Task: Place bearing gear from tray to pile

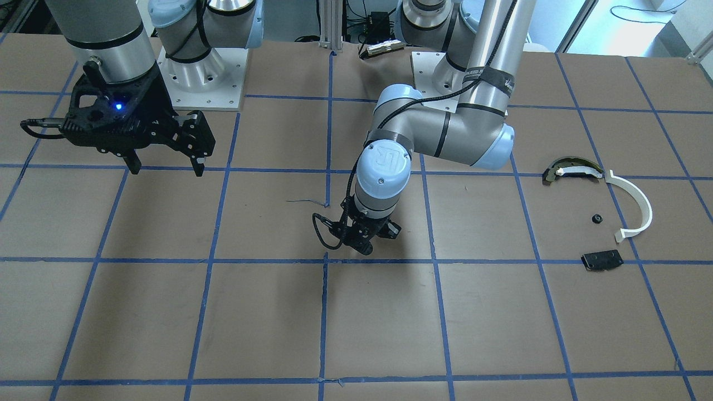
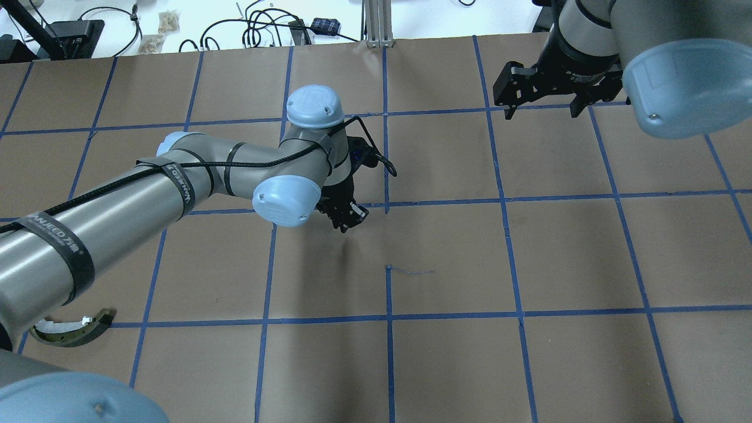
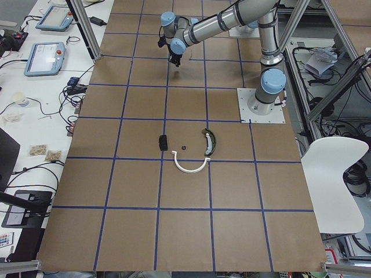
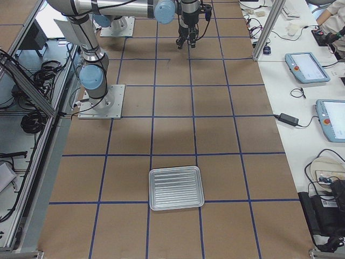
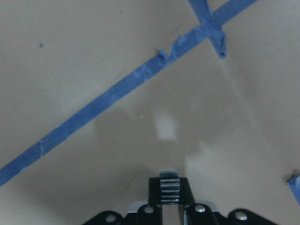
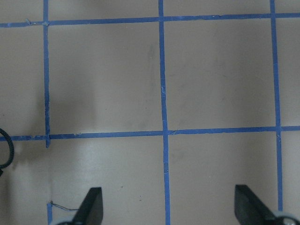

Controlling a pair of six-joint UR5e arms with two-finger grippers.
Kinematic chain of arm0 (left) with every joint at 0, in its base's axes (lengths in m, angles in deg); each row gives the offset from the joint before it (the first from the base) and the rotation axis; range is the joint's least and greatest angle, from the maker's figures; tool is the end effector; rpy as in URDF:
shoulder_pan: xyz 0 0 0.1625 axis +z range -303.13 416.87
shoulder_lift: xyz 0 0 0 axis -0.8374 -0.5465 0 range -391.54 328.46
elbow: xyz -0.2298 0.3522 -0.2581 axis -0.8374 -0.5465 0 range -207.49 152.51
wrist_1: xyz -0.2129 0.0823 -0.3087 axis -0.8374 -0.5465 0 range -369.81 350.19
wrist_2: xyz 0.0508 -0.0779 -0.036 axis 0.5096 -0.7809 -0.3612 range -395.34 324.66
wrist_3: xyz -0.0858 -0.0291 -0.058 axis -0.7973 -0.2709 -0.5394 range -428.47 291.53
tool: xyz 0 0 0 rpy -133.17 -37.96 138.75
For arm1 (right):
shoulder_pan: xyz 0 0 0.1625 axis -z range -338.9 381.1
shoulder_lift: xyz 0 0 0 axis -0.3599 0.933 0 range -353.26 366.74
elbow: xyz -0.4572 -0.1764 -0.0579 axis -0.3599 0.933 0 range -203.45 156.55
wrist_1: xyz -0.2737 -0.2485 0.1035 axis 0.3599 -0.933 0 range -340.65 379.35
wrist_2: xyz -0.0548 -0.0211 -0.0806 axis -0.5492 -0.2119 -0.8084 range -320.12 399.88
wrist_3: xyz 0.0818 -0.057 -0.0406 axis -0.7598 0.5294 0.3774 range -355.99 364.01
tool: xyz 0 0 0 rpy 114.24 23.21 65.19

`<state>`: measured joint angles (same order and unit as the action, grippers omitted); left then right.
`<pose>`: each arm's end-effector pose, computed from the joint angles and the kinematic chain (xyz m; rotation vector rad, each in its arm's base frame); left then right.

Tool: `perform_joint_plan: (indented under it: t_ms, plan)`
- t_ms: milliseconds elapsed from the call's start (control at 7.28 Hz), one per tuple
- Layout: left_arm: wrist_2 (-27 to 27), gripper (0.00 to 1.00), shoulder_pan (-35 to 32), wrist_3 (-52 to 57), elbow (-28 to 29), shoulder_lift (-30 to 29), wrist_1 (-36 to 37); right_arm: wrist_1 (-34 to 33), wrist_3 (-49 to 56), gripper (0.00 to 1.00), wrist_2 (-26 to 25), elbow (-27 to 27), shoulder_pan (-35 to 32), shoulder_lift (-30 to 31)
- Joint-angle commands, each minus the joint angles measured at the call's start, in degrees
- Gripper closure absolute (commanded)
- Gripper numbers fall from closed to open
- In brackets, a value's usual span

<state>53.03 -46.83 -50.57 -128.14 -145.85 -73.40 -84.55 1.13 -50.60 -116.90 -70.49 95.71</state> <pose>-0.2700 -0.5319 0.2847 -0.8408 -2.9830 -0.2302 0.1458 -0.4799 0.5379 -0.0365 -3.1289 0.2581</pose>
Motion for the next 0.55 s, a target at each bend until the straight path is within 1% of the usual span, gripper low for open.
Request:
perform_joint_plan:
  t_ms: [0, 137, 412]
  plan:
    - [1.27, 1.0, 11.61, 0.47, 5.7, 3.03, -7.92, 1.23, -0.03, 0.0, 0.03, 2.12, 0.0, -1.34]
    - [2.06, 1.0, 17.16, 1.25, 5.73, 3.91, -8.12, 3.33, -0.03, 0.0, -0.05, 3.53, -0.08, -2.13]
    - [2.94, 1.0, 29.89, 6.94, 5.03, 4.71, -8.04, 3.79, 0.23, 0.0, -0.32, 3.72, -0.08, -2.14]
